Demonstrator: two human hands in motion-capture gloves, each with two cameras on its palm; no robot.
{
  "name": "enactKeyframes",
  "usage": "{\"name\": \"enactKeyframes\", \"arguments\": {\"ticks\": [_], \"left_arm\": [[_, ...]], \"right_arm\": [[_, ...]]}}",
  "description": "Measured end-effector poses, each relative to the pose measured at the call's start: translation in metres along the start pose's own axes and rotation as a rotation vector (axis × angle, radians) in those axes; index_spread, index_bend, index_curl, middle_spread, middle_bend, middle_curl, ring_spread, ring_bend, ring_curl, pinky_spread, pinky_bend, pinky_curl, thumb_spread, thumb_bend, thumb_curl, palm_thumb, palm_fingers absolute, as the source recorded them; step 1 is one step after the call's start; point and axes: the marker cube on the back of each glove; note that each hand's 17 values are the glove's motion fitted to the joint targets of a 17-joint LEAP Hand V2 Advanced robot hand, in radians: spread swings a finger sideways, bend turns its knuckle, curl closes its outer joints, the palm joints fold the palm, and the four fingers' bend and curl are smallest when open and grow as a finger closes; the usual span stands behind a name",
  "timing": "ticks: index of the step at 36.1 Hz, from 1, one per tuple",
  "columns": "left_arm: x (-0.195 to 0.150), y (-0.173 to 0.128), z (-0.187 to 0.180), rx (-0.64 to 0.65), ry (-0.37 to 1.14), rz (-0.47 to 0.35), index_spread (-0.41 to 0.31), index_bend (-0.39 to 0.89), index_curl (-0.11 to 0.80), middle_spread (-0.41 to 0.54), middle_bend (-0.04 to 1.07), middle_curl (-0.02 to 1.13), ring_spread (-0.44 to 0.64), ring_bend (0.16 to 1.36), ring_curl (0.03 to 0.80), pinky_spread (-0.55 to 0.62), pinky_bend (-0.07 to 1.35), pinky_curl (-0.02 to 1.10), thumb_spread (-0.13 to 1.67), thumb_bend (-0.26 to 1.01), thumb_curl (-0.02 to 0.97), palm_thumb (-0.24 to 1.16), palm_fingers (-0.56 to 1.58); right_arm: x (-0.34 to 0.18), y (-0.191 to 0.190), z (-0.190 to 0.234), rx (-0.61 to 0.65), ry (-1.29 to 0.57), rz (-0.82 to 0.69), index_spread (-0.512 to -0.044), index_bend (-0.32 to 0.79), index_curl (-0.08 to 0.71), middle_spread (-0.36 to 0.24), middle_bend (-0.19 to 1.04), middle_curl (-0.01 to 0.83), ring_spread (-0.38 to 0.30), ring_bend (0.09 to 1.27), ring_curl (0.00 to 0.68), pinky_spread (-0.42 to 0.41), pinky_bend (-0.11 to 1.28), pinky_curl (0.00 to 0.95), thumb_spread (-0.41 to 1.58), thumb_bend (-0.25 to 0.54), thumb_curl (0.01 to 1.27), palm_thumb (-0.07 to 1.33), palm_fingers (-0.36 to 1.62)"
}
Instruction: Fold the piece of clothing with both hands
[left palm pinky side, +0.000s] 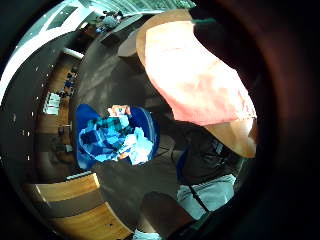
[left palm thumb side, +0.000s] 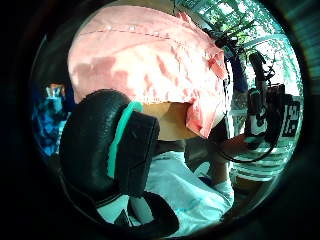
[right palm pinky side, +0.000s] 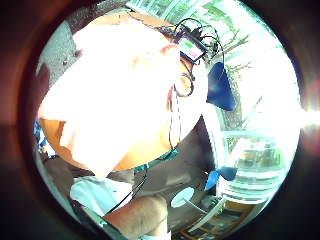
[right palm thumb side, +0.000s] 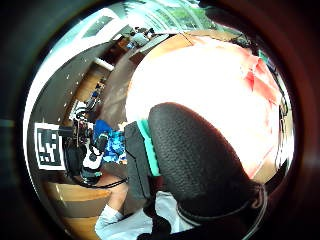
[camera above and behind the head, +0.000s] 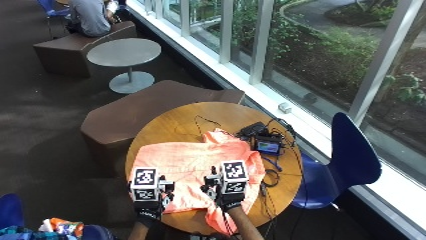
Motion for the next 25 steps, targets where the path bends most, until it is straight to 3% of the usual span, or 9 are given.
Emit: {"name": "enactKeyframes", "arguments": {"ticks": [3, 9, 16, 25], "left_arm": [[0.0, 0.001, 0.004, -0.024, -0.004, 0.002, -0.064, 0.0, -0.002, 0.018, 0.26, 0.11, 0.08, 0.56, 0.156, 0.18, 0.44, 0.11, 0.58, 0.03, 0.02, 0.06, 0.4], [-0.002, -0.001, 0.009, -0.036, -0.01, 0.003, -0.084, 0.05, 0.016, 0.031, 0.28, 0.19, 0.12, 0.64, 0.233, 0.26, 0.52, 0.18, 0.88, 0.01, 0.054, 0.05, 0.32], [-0.004, 0.002, 0.005, -0.036, -0.026, 0.0, -0.094, 0.07, 0.039, 0.042, 0.29, 0.24, 0.14, 0.69, 0.264, 0.31, 0.57, 0.21, 1.05, -0.01, 0.093, 0.04, 0.27], [-0.004, 0.002, 0.009, -0.025, -0.027, 0.012, -0.098, 0.09, 0.074, 0.049, 0.29, 0.29, 0.15, 0.73, 0.285, 0.35, 0.6, 0.23, 1.14, -0.01, 0.135, 0.04, 0.23]], "right_arm": [[-0.001, 0.0, 0.0, -0.008, 0.011, -0.011, -0.254, 0.17, 0.08, -0.031, 0.28, 0.097, 0.072, 0.21, 0.053, 0.167, 0.35, 0.103, 0.59, 0.098, 0.05, 0.17, 0.3], [-0.006, 0.002, -0.005, -0.015, 0.004, -0.042, -0.339, 0.17, 0.146, -0.035, 0.26, 0.15, 0.109, 0.21, 0.098, 0.23, 0.37, 0.166, 0.89, 0.085, 0.09, 0.18, 0.25], [-0.008, 0.004, -0.006, -0.025, 0.001, -0.055, -0.381, 0.16, 0.188, -0.035, 0.25, 0.195, 0.131, 0.21, 0.125, 0.262, 0.38, 0.206, 1.07, 0.061, 0.13, 0.19, 0.23], [0.003, 0.01, 0.005, -0.054, 0.007, -0.035, -0.399, 0.15, 0.222, -0.035, 0.23, 0.24, 0.143, 0.21, 0.157, 0.272, 0.38, 0.242, 1.17, 0.023, 0.17, 0.19, 0.21]]}}
